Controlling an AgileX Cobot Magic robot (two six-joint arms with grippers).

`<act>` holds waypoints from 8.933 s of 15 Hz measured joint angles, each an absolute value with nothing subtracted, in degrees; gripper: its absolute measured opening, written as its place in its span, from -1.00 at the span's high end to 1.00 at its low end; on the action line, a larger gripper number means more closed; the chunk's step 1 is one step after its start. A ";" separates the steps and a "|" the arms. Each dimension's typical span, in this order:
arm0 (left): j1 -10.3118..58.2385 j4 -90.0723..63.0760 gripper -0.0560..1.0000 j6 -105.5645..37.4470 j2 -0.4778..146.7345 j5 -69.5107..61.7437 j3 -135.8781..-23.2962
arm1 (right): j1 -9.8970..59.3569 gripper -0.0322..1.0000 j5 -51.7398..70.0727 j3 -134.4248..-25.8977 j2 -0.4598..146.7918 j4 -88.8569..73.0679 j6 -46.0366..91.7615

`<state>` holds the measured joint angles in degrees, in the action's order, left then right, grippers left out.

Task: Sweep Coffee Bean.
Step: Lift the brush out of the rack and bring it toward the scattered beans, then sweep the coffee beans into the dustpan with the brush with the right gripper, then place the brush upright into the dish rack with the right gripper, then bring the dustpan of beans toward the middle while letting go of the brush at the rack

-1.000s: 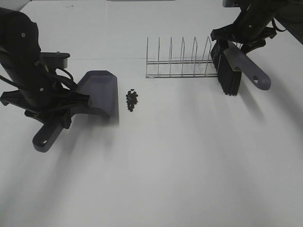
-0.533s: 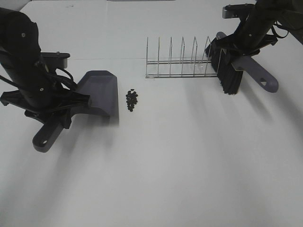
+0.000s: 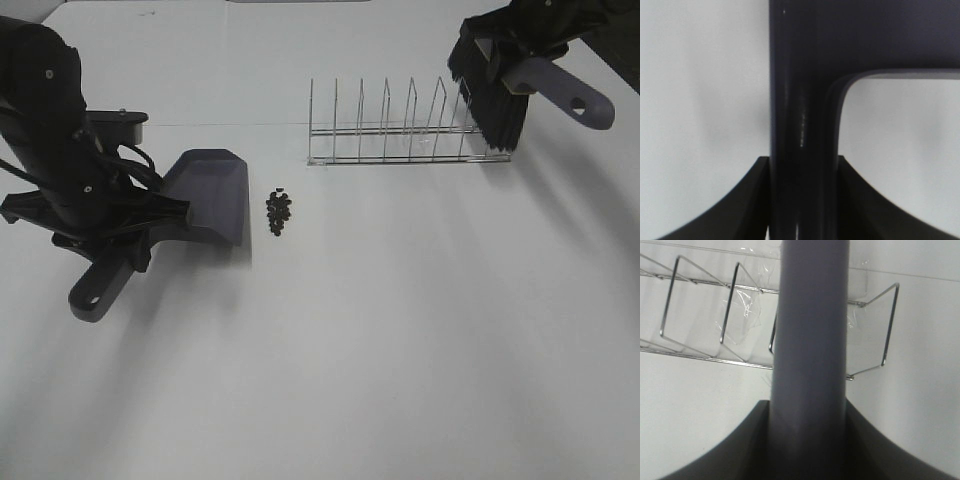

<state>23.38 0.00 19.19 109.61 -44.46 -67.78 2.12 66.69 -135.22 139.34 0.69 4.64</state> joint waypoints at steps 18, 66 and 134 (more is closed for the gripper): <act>23.38 -2.06 0.29 17.99 111.38 -46.29 -67.78 | 20.00 0.39 62.91 -99.98 116.25 8.25 -10.03; 23.38 -6.59 0.29 13.69 120.21 -46.64 -68.58 | 12.83 0.39 70.65 -103.36 113.22 12.83 -9.40; 24.41 -9.34 0.29 13.06 117.46 -41.37 -68.18 | 7.39 -0.51 69.73 -136.82 137.97 7.16 -13.92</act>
<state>24.41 -9.34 13.06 117.46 -41.37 -68.18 7.39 69.73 -136.82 137.97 7.16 -13.92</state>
